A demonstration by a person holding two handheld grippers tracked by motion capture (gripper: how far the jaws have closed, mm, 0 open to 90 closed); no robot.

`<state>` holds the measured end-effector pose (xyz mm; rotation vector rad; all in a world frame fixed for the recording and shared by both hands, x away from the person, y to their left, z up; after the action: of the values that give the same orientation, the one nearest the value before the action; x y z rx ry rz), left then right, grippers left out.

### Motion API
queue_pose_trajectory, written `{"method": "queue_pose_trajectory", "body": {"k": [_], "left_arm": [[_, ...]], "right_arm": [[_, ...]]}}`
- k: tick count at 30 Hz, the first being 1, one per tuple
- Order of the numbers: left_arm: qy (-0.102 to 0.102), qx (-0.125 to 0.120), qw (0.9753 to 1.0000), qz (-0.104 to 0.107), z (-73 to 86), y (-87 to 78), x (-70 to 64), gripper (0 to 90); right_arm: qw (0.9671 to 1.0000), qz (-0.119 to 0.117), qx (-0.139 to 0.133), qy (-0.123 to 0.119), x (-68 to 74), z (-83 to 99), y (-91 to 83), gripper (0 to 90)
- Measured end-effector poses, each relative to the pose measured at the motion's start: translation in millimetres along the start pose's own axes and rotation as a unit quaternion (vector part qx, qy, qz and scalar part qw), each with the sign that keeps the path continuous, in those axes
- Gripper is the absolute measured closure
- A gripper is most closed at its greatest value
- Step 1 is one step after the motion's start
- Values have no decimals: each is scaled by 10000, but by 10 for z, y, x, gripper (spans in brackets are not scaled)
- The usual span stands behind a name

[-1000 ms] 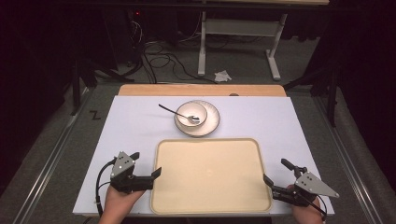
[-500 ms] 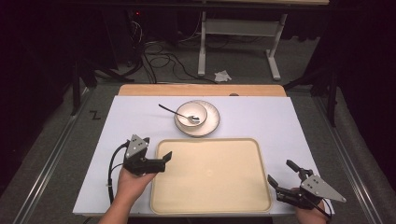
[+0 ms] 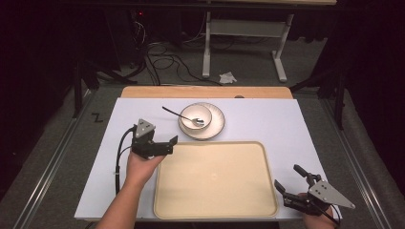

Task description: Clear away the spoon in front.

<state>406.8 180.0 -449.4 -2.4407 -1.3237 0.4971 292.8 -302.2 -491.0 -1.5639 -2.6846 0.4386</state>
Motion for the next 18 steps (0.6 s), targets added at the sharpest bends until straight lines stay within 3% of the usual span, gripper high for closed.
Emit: {"method": "queue_pose_trajectory", "body": {"k": [10,18], "left_arm": [[-57,65,9999,-131,-179,230,110,23],[-240,183,9992,-243,-337,447,289,27]], "right_arm": [[10000,-45,-22,15,4,2,7,160],[9999,-56,-56,101,-14,15,-3,160]]}}
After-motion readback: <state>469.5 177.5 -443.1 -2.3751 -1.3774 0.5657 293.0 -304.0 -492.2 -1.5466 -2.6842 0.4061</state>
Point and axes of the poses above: each handheld gripper's, and its own axes: y roughly forward along the jaws, z roughly out of its underside, x roughly to its left, the point moved 1 cm from there along y, roughly forward along the jaws, and after that the axes turned 5 degrees about z, right-handed, at the moved point
